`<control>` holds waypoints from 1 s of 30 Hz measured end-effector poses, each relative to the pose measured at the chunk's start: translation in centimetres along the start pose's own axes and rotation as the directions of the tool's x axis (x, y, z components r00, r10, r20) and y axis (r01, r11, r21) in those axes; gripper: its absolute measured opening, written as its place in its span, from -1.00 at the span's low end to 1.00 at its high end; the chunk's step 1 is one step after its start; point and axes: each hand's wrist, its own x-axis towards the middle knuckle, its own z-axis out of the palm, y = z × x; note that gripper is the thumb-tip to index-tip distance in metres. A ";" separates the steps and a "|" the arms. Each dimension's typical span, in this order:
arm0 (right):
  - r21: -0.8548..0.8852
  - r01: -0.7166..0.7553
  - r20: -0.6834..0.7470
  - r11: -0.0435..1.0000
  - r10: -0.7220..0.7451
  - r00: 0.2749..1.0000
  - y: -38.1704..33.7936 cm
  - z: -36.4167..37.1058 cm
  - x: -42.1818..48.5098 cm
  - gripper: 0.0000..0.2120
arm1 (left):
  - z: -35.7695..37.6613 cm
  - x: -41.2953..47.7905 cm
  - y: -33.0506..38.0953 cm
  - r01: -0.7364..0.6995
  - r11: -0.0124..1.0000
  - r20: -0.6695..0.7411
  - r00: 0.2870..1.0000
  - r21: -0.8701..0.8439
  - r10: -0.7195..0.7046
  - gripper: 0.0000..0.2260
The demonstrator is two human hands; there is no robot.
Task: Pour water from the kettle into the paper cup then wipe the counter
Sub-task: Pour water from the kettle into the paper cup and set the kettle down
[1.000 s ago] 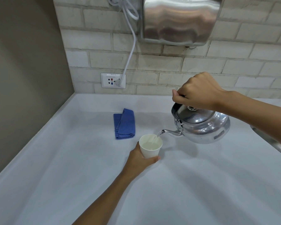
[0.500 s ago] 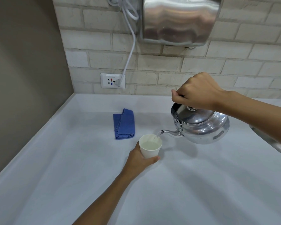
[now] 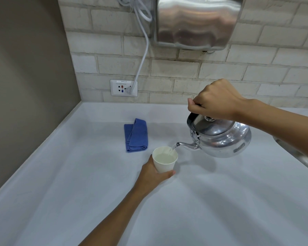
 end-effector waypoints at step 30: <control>0.052 -0.014 -0.089 0.999 0.019 0.996 -0.1 2.5 -0.9 -0.55 | 0.0 -0.2 0.2 -0.019 1.000 0.012 1.000 -0.004 0.019 -0.40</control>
